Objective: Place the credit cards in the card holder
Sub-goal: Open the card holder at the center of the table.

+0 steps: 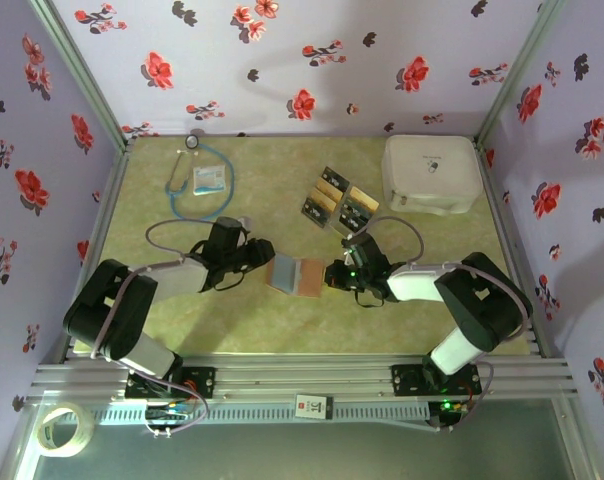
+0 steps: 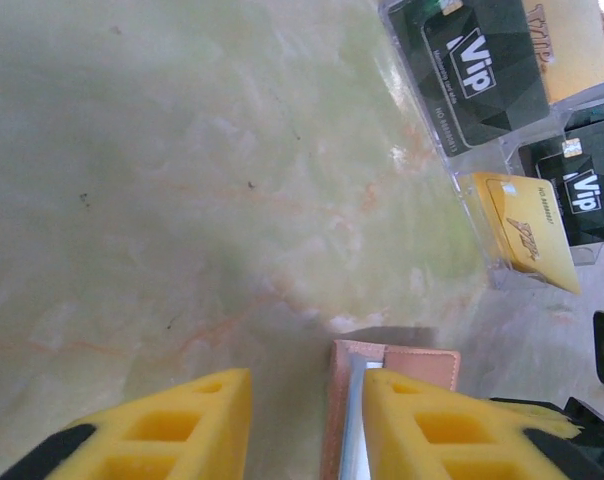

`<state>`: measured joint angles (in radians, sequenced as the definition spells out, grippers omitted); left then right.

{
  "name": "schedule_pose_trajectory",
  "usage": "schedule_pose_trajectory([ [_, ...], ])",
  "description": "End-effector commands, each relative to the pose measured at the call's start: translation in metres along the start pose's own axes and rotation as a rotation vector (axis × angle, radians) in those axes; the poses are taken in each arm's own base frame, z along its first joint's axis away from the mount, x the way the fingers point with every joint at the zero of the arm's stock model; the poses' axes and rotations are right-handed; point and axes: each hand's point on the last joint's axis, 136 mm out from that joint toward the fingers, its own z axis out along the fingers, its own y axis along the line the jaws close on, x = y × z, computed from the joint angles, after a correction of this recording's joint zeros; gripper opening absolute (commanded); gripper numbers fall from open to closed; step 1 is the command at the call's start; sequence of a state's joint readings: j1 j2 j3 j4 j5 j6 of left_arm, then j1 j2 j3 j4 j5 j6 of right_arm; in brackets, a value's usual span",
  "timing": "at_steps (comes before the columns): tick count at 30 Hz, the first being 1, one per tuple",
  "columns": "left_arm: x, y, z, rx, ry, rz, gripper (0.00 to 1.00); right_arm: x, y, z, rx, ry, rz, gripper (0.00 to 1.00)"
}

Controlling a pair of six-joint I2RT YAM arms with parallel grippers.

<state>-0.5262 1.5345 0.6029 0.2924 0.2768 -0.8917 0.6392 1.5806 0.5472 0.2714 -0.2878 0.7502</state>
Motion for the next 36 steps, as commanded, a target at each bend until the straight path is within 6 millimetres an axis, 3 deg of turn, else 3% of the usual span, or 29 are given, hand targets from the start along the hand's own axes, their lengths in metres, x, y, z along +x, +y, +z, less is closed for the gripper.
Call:
schedule_pose_trajectory([
  [1, 0.004, -0.002, 0.003, 0.024, 0.005, 0.003, 0.22, -0.006, -0.003, 0.004, 0.012, -0.013, -0.016, 0.0],
  [8, 0.003, -0.008, -0.002, 0.061, -0.012, -0.005, 0.0, -0.007, 0.0, 0.008, 0.006, -0.003, -0.018, 0.0],
  [15, -0.002, -0.038, -0.015, 0.154, -0.031, -0.019, 0.0, -0.008, 0.012, 0.019, -0.004, 0.02, -0.036, 0.0],
  [20, 0.004, -0.063, -0.008, 0.208, -0.018, -0.02, 0.0, -0.008, 0.02, 0.029, -0.013, 0.033, -0.044, 0.0],
  [24, 0.007, -0.05, -0.002, 0.168, -0.026, -0.041, 0.0, -0.009, 0.022, 0.03, -0.016, 0.033, -0.041, 0.0],
  [29, 0.007, -0.017, -0.006, 0.073, -0.054, -0.062, 0.0, -0.01, 0.024, 0.023, -0.012, 0.035, -0.048, 0.01],
  [33, 0.006, 0.001, -0.012, 0.025, -0.063, -0.06, 0.0, -0.016, 0.032, 0.008, -0.019, 0.026, -0.059, 0.23],
  [36, 0.005, 0.009, -0.017, -0.003, -0.064, -0.043, 0.0, -0.02, 0.04, -0.007, -0.016, 0.02, -0.088, 0.32],
])
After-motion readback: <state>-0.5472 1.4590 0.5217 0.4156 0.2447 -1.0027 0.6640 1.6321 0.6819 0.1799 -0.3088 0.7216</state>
